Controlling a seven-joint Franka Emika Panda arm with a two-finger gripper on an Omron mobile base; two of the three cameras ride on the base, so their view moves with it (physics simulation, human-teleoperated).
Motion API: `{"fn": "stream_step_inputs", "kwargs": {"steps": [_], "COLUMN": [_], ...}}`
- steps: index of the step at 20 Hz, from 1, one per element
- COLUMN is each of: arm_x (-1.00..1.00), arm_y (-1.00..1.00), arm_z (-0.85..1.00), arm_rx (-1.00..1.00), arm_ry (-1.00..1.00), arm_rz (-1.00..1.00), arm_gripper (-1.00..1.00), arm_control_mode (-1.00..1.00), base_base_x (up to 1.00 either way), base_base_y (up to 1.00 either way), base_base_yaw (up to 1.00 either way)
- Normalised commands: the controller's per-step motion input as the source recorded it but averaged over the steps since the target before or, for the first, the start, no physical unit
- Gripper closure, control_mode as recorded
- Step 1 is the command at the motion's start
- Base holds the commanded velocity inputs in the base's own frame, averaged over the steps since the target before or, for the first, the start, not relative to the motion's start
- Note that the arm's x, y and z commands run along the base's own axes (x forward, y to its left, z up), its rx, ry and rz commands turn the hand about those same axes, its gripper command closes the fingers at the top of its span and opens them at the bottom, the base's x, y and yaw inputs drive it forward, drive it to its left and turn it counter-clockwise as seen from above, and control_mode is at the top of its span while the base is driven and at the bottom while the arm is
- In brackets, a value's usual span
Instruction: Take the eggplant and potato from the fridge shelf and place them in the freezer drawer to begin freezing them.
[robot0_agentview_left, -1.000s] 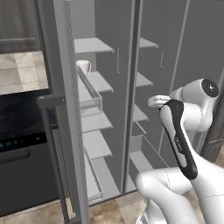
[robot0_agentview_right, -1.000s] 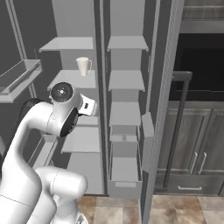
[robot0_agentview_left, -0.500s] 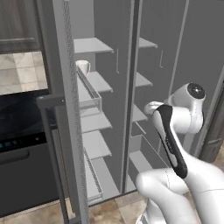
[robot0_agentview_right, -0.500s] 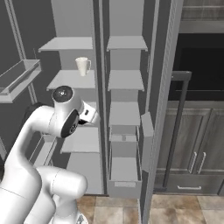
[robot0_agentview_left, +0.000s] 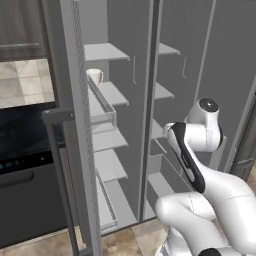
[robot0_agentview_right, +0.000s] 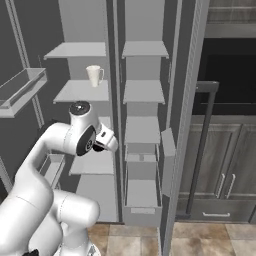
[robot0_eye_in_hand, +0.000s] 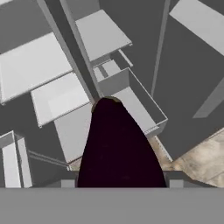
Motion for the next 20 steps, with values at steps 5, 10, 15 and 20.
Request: {"fn": "stream_step_inputs", "kwargs": {"steps": [5,10,15,20], "arm_x": [0.05,0.1,0.14,0.13], "arm_y": [-0.2,-0.24,-0.23,-0.21], "arm_z": [-0.5,-0.34,-0.32,-0.29], "arm_rx": [0.0,0.0,0.0,0.0], "arm_ry": [0.15,0.17,0.16,0.14], "arm_rz": [-0.03,0.0,0.0,0.0], "arm_gripper": [1.0,1.0,1.0,1.0], "arm_control_mode": [-1.0,-1.0,-1.0,-1.0], "base_base_x": [0.0,0.0,0.0,0.0], "base_base_y": [0.0,0.0,0.0,0.0], "base_base_yaw": [0.0,0.0,0.0,0.0]}}
